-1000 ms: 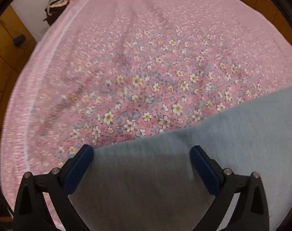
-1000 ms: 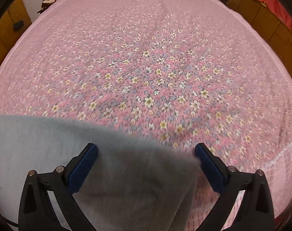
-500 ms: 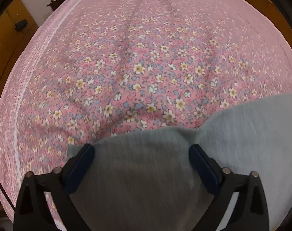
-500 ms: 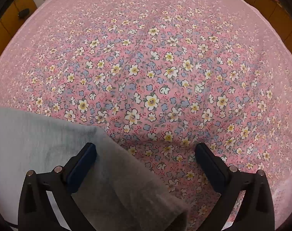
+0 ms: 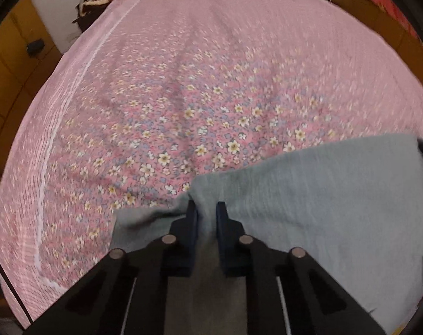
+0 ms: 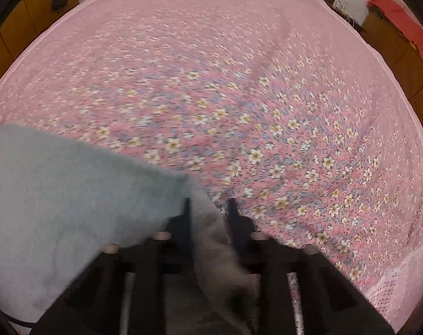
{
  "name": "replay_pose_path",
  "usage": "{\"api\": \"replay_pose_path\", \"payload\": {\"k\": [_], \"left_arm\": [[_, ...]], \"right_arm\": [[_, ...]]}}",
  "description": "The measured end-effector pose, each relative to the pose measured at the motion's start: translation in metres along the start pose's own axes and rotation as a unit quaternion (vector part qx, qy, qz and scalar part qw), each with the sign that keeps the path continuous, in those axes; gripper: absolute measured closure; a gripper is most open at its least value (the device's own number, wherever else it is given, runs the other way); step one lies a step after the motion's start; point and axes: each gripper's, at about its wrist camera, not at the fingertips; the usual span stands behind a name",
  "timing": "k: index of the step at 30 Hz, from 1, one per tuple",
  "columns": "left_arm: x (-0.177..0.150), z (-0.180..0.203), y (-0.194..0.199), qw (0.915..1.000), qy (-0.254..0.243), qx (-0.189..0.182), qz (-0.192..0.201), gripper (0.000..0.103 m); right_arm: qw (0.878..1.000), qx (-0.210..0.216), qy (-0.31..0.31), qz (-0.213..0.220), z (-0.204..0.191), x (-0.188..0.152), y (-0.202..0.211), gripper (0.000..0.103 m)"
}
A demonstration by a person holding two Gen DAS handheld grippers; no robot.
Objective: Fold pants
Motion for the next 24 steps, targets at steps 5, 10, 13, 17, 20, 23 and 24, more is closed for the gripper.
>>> {"api": "replay_pose_path", "payload": {"k": [5,10,13,17,20,23,24], "left_arm": [[-0.006,0.000,0.040,0.9992,0.028,-0.019,0.021,0.097],[-0.011,-0.013,0.066,0.9973,0.043,-0.041,0.044,0.098],[-0.015,-0.016,0.088,0.9953,0.057,-0.050,0.061,0.098],[-0.025,-0.021,0.119,0.9901,0.083,-0.070,0.089,0.098],[-0.036,-0.024,0.138,0.9861,0.106,-0.079,0.101,0.098],[-0.053,-0.022,0.161,0.9835,0.110,-0.083,0.116,0.098],[-0.058,-0.022,0.167,0.9836,0.109,-0.082,0.118,0.098]], "right_arm": [[0.999,0.012,-0.020,0.035,-0.013,0.003,0.047,0.094],[0.996,0.040,-0.045,0.063,-0.006,-0.001,0.078,0.095],[0.994,0.054,-0.055,0.074,0.000,-0.011,0.101,0.095],[0.992,0.065,-0.050,0.092,0.012,-0.021,0.118,0.095],[0.991,0.072,-0.040,0.105,0.010,-0.034,0.139,0.095],[0.990,0.079,-0.030,0.116,0.007,-0.052,0.160,0.095],[0.989,0.082,-0.030,0.116,0.006,-0.056,0.166,0.095]]}}
Point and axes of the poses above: each gripper's, at about its wrist camera, not at the fingertips, and y roughly against the way its jaws point, z to its right, x to its top, and after that the axes turned 13 degrees about z, right-handed
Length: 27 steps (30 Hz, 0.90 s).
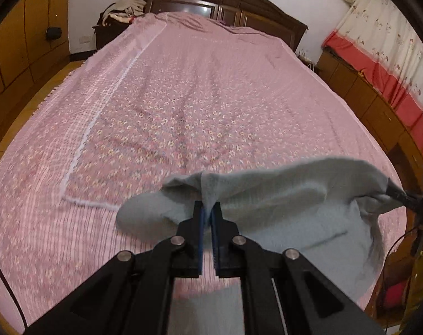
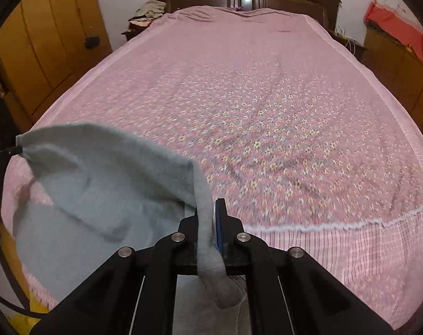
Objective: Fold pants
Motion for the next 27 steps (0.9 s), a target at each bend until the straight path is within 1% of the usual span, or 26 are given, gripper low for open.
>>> {"api": "replay_pose_path", "payload": {"k": [4,9,13,16,18,22,24,26,27], "left_arm": [[-0.021,0.002,0.023,0.9999,-0.008,0.006,0.003,0.098],[-0.059,0.007,0.045,0.9999,-0.008,0.010,-0.007,0.098],[-0.092,0.004,0.059,0.9998,-0.005,0.011,-0.016,0.098],[-0.117,-0.003,0.060,0.9993,0.015,0.003,-0.033,0.098],[-0.131,-0.006,0.059,0.9987,0.022,0.013,-0.044,0.098],[-0.152,-0.010,0.060,0.9974,0.038,0.035,-0.050,0.097],[-0.162,-0.013,0.062,0.9963,0.047,0.049,-0.054,0.094],[-0.170,-0.013,0.066,0.9951,0.055,0.063,-0.053,0.081],[-0.174,-0.014,0.068,0.9948,0.062,0.064,-0.050,0.077]], "right_arm": [[1.000,0.006,0.000,0.001,-0.001,-0.015,0.024,0.095],[1.000,0.013,0.013,-0.008,-0.007,-0.042,0.047,0.095],[1.000,0.012,0.017,-0.022,-0.007,-0.063,0.053,0.095],[0.999,0.018,0.012,-0.030,-0.007,-0.083,0.060,0.095],[0.999,0.019,0.009,-0.039,-0.008,-0.098,0.060,0.095],[0.998,0.000,0.021,-0.062,-0.010,-0.127,0.049,0.095],[0.997,-0.012,0.020,-0.074,-0.011,-0.139,0.044,0.095],[0.997,-0.015,0.015,-0.072,-0.010,-0.147,0.043,0.094],[0.997,-0.019,0.012,-0.069,-0.009,-0.150,0.044,0.092]]}}
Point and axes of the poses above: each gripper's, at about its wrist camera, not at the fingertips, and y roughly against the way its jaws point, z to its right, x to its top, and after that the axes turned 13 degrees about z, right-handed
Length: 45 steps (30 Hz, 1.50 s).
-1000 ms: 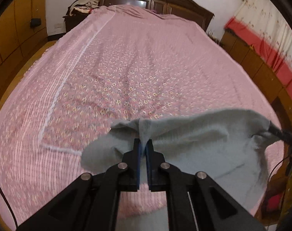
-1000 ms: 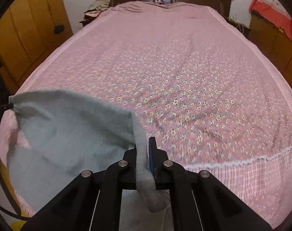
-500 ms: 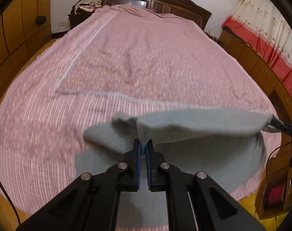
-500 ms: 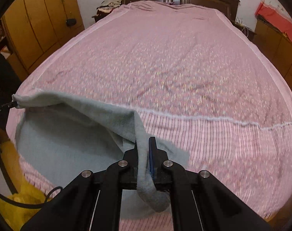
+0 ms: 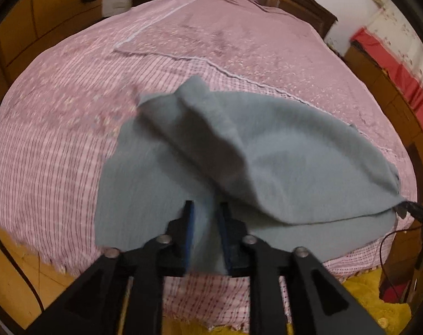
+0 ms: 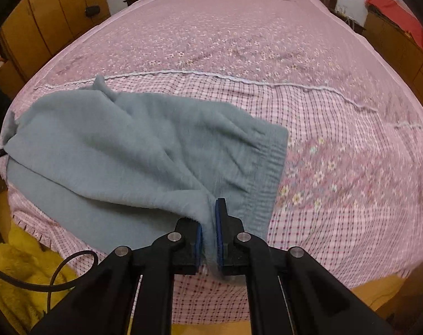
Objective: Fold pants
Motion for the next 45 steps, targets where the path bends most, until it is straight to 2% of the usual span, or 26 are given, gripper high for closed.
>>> {"api": "replay_pose_path", "payload": {"k": [2,4,7,13,20,26,29,31,35,41,45], "left_arm": [[-0.008,-0.004,0.005,0.9994,0.034,-0.006,-0.002,0.066],[-0.014,-0.007,0.009,0.9979,0.063,-0.015,-0.002,0.065],[-0.019,-0.008,0.015,0.9968,0.078,-0.019,-0.008,0.063],[-0.010,0.005,0.025,0.9976,0.064,-0.023,0.008,0.062],[0.004,0.018,0.015,0.9984,0.050,-0.020,0.013,0.061],[0.010,0.018,0.003,0.9974,0.067,-0.025,0.010,0.061],[0.010,0.018,-0.002,0.9981,0.059,-0.010,0.011,0.061],[0.010,0.017,-0.005,0.9984,0.056,-0.005,0.010,0.061],[0.010,0.016,-0.010,0.9985,0.053,-0.004,0.009,0.061],[0.010,0.019,-0.016,0.9988,0.048,-0.001,0.014,0.061],[0.012,0.025,-0.023,0.9988,0.043,0.012,0.017,0.061]], "right_arm": [[1.000,-0.014,-0.012,0.004,0.003,-0.003,0.001,0.074],[0.999,-0.029,-0.024,0.001,0.007,-0.006,0.003,0.068],[0.999,-0.037,-0.035,0.005,0.010,-0.011,0.012,0.068],[0.997,-0.050,-0.051,0.002,0.011,-0.021,0.030,0.067],[0.994,-0.049,-0.099,-0.005,0.017,-0.021,0.047,0.067],[0.980,-0.009,-0.197,-0.003,0.035,-0.014,0.051,0.066],[0.968,0.017,-0.249,-0.023,0.042,-0.016,0.044,0.066],[0.962,0.016,-0.271,-0.039,0.045,-0.020,0.038,0.066],[0.962,-0.016,-0.265,-0.059,0.049,-0.026,0.030,0.066],[0.951,-0.001,-0.296,-0.089,0.055,-0.036,0.014,0.058],[0.941,0.026,-0.319,-0.110,0.055,-0.043,0.002,0.058]]}}
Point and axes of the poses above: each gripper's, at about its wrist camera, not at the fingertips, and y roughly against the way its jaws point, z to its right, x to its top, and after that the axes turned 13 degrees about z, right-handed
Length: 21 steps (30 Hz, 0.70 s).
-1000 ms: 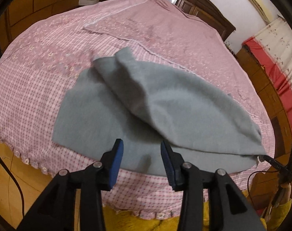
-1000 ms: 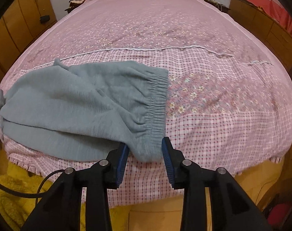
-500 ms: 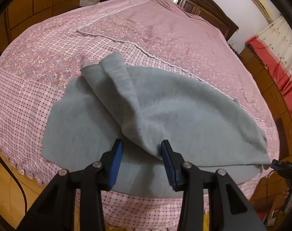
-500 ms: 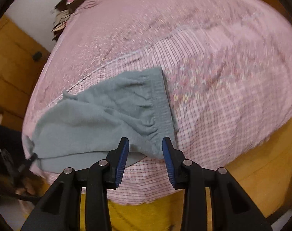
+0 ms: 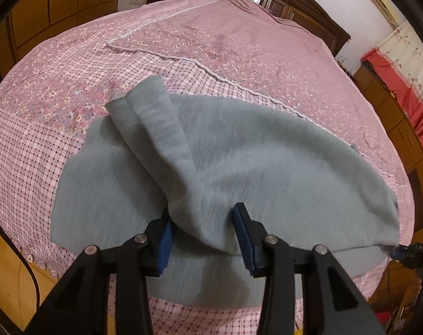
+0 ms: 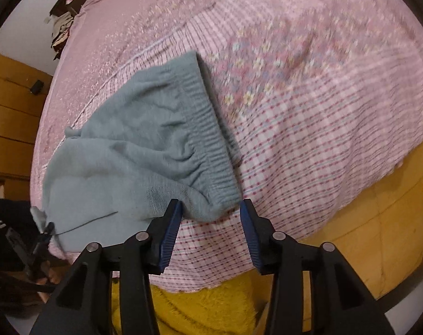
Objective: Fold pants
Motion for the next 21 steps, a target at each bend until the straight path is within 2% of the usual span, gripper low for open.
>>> {"api": "replay_pose_path", "payload": {"k": [3,7,9,11,15,18,19,21], "left_arm": [[0.000,0.004,-0.001,1.0000,-0.008,0.002,0.003,0.060],[0.000,0.002,-0.001,1.0000,0.004,0.000,0.009,0.060],[-0.002,0.003,-0.002,0.9999,0.001,0.003,0.012,0.061],[-0.003,0.004,0.000,0.9999,-0.002,0.005,0.016,0.061],[-0.003,0.005,0.004,0.9998,0.010,-0.005,0.016,0.061],[-0.002,0.008,0.004,0.9998,0.001,-0.003,0.019,0.061],[-0.002,0.009,0.004,0.9998,-0.001,-0.001,0.021,0.065],[-0.003,0.009,0.005,0.9997,-0.005,-0.002,0.024,0.079]], "right_arm": [[1.000,0.011,-0.015,-0.008,-0.003,-0.002,-0.004,0.058],[1.000,0.013,-0.009,0.009,-0.007,-0.004,0.000,0.059],[1.000,0.013,-0.013,0.020,-0.005,-0.003,0.004,0.065],[1.000,0.000,-0.009,0.026,-0.003,-0.001,0.008,0.079],[0.999,-0.012,0.003,0.045,-0.006,0.002,0.017,0.083],[0.998,-0.018,0.026,0.059,-0.014,0.006,0.022,0.086],[0.997,-0.019,0.032,0.064,-0.016,0.006,0.024,0.087],[0.995,-0.021,0.046,0.082,-0.020,0.008,0.031,0.087]]}}
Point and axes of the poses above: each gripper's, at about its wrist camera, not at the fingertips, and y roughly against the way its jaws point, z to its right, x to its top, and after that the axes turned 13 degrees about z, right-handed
